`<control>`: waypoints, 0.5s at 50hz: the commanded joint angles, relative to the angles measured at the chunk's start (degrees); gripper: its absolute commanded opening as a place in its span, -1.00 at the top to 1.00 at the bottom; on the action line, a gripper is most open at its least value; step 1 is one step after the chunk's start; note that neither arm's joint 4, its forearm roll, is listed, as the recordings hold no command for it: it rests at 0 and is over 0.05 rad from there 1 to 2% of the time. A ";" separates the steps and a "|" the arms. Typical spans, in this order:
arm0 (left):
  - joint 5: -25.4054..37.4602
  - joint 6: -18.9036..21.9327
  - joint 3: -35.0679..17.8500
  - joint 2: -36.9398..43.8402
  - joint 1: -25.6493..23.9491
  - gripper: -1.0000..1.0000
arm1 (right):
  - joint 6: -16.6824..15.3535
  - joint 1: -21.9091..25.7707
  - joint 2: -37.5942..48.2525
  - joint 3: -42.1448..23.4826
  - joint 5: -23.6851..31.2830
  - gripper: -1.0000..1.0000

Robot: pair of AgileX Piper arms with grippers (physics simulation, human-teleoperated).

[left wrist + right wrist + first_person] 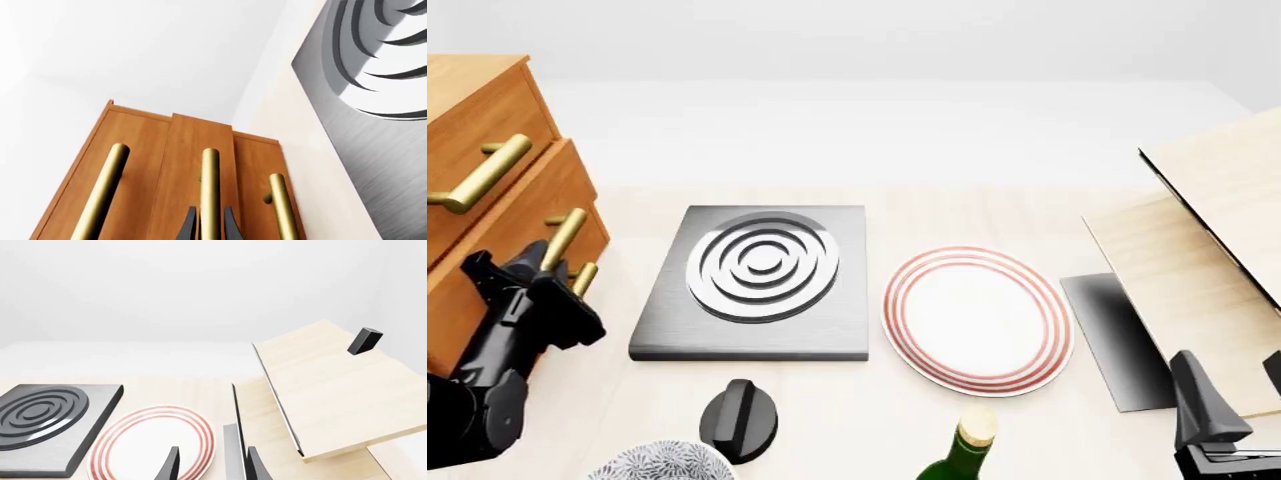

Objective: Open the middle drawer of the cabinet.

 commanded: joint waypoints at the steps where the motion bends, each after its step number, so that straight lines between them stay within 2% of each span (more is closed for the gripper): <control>1: 0.01 0.90 -1.07 -0.53 -3.52 1.00 | 0.14 0.10 -0.10 0.03 0.02 -1.00; 20: 0.01 1.58 -0.73 -0.86 -4.47 1.00 | 0.12 0.13 -0.11 0.03 0.01 -1.00; 25: 0.01 2.49 -0.26 -1.43 -6.10 1.00 | 0.14 0.10 -0.11 0.03 0.02 -1.00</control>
